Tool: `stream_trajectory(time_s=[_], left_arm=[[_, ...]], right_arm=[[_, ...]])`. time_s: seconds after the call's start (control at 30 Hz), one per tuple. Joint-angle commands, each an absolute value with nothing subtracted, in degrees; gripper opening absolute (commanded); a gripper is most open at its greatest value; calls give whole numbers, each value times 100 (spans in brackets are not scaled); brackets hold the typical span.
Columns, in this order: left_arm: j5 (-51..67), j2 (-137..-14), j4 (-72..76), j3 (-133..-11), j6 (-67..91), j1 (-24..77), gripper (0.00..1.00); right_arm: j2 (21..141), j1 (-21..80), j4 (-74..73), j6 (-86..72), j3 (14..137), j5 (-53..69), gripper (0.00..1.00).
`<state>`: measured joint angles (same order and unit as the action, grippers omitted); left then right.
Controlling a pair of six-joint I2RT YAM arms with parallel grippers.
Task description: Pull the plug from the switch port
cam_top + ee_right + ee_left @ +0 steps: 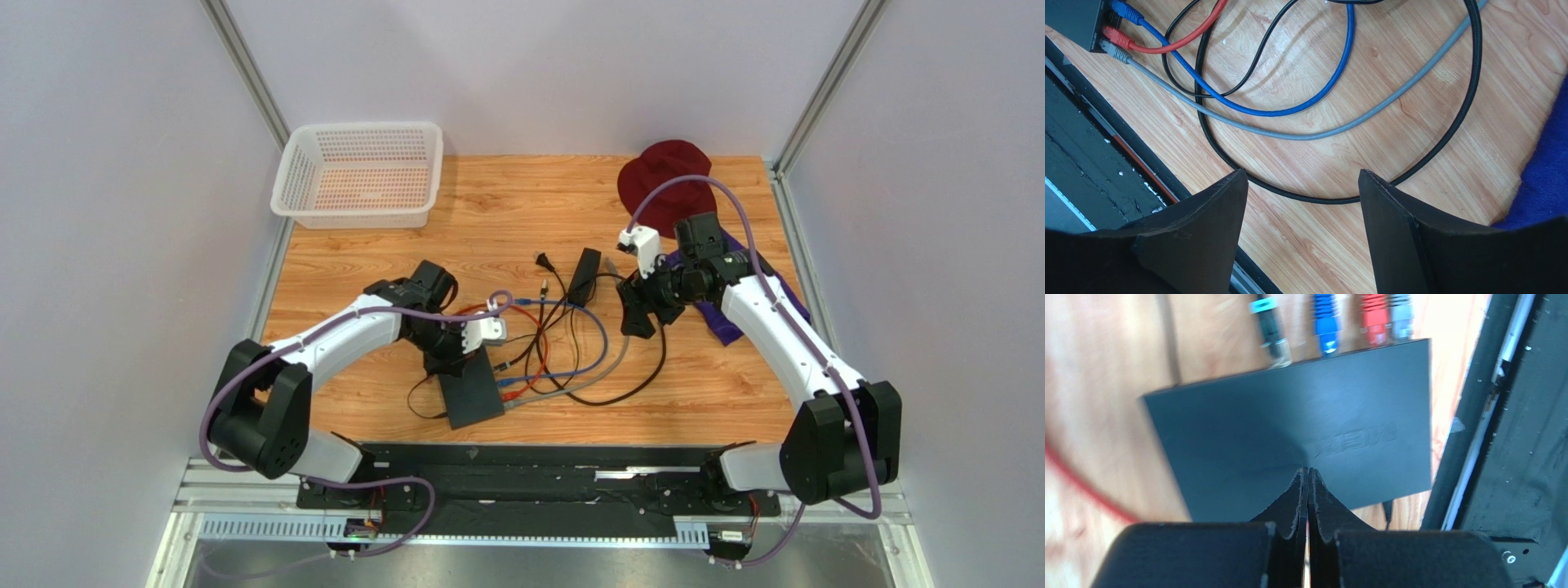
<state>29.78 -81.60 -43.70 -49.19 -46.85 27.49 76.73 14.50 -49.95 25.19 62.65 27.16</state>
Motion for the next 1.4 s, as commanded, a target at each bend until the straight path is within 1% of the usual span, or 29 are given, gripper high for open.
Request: stream_trajectory(time_s=[0.0,0.2,0.3,0.33,0.43,0.5,0.6,0.67,0.7,0.77,0.8,0.87,1.03,1.1,1.2,1.3,1.37], left_arm=[[3173,-8419,-4491,-5036,-5106,3014,0],[3147,-8929,-4325,-5203,-4993,3173,0],[2796,-9227,-3877,-5282,-4800,3182,0],[2508,-9498,-3824,-5361,-4799,3182,0],[2067,-9991,-3893,-5887,-4711,3155,0],[2126,-10028,-3999,-6222,-4702,3120,0],[2407,-9625,-4052,-6389,-4580,3138,1],[2758,-9186,-4252,-6399,-4430,3155,19],[2873,-9019,-4306,-6329,-4282,3216,35],[3032,-8475,-4368,-5962,-4228,3322,48],[3067,-8281,-4351,-5794,-4262,3418,58],[3111,-7789,-4351,-5347,-4359,3515,66],[3007,-7147,-4351,-4668,-4596,3858,68],[2831,-7093,-4272,-4378,-4606,4208,69],[2374,-7049,-3833,-4026,-4343,4700,69],[1979,-7136,-3367,-3762,-4096,4938,70],[1452,-7329,-3051,-3639,-4000,5158,70]], right_arm=[[7804,1485,-4755,2408,6565,2830,71],[7901,1494,-4685,2338,6592,2698,72],[7901,1485,-4676,2329,6487,2654,72],[7875,1485,-4676,2329,6452,2637,72],[7779,1485,-4667,2338,6363,2576,72],[7752,1477,-4693,2364,6346,2549,73],[7717,1477,-4711,2408,6346,2514,73],[7699,1485,-4711,2426,6363,2479,73],[7691,1477,-4711,2443,6372,2470,74],[7673,1468,-4720,2478,6407,2426,74],[7664,1476,-4720,2487,6407,2408,74],[7612,1477,-4729,2496,6416,2373,74],[7471,1468,-4799,2505,6302,2347,75],[7392,1468,-4799,2479,6197,2373,75],[7260,1468,-4808,2426,6091,2399,75],[7146,1476,-4808,2443,6021,2373,76],[7093,1468,-4808,2452,5994,2347,76]])
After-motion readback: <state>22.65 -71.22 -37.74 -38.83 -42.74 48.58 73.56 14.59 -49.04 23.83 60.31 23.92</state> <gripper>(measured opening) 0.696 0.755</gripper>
